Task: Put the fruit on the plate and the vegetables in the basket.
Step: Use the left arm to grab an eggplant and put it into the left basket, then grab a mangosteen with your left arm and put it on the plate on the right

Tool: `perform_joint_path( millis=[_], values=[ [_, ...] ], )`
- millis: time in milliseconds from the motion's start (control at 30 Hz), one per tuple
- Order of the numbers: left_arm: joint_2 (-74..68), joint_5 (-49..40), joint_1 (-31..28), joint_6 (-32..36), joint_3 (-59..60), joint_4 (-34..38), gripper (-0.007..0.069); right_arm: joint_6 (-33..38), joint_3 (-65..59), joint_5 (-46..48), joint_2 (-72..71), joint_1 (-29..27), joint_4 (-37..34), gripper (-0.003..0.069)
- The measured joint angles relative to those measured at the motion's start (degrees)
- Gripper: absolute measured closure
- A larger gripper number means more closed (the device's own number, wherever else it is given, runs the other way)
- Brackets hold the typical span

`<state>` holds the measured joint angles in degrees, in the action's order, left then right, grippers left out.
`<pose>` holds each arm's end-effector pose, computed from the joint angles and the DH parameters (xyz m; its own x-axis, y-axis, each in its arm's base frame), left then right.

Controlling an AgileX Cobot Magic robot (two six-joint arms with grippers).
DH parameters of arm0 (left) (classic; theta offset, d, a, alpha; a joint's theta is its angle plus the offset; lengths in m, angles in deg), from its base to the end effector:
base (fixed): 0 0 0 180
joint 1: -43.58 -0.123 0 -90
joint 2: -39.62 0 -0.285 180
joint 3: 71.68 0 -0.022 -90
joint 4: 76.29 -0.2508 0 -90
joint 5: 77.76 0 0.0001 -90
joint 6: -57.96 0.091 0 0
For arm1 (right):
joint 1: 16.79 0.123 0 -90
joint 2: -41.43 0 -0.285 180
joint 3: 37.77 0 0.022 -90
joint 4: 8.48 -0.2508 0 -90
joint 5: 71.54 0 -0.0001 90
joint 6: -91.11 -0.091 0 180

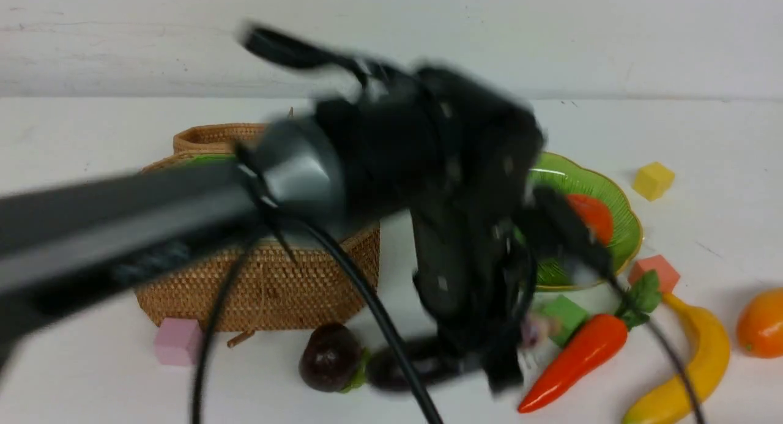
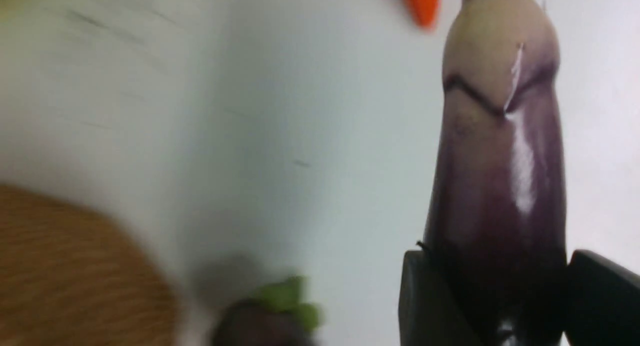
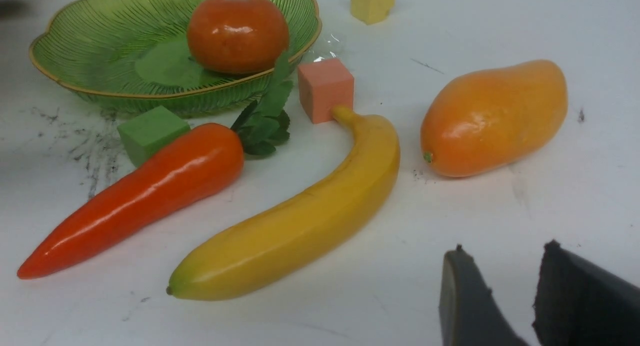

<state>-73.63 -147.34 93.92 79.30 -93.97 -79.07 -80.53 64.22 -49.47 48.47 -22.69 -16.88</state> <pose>0.2546 -0.3006 0.3169 -0.2684 0.9179 -0.2923 0.9309 0.3251 0.1663 0.0523 -0.0004 0.1750 -0.2897 0.0200 -0.9569 0.0475 0.9988 0.0065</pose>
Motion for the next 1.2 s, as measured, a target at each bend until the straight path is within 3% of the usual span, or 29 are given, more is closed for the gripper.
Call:
perform_joint_path(
  millis=[233, 400, 567, 633, 700, 767, 900, 1067, 1200],
  values=[
    [6.5, -1.0, -15.4, 8.3, -4.6, -13.2, 0.0297, 0.0, 0.0, 0.0, 0.0, 0.0, 0.0, 0.0421],
    [5.3, 1.7, -26.2, 13.8, -0.2, -14.1, 0.0297, 0.0, 0.0, 0.0, 0.0, 0.0, 0.0, 0.0421],
    [4.0, 8.6, -30.3, 14.0, 5.5, -13.9, 0.0292, 0.0, 0.0, 0.0, 0.0, 0.0, 0.0, 0.0421],
    [3.8, 9.6, -30.6, 14.1, 7.3, -13.8, 0.026, 0.0, 0.0, 0.0, 0.0, 0.0, 0.0, 0.0421],
    [3.8, 9.9, -30.6, 14.1, 8.9, -13.1, 0.0172, 0.0, 0.0, 0.0, 0.0, 0.0, 0.0, 0.0421],
    [3.9, 9.9, -30.6, 14.1, 9.2, -11.6, 0.006, 0.0, 0.0, 0.0, 0.0, 0.0, 0.0, 0.0421],
    [5.4, 9.4, -30.6, 14.1, 9.3, -5.9, -0.0038, 0.0, 0.0, 0.0, 0.0, 0.0, 0.0, 0.0421],
    [9.7, 5.5, -30.6, 10.5, 9.3, 4.5, -0.0031, 0.0, 0.0, 0.0, 0.0, 0.0, 0.0, 0.0421],
    [13.7, -0.4, -30.6, -1.0, 10.5, 16.5, 0.002, 0.0, 0.0, 0.0, 0.0, 0.0, 0.0, 0.0421]
  ],
)
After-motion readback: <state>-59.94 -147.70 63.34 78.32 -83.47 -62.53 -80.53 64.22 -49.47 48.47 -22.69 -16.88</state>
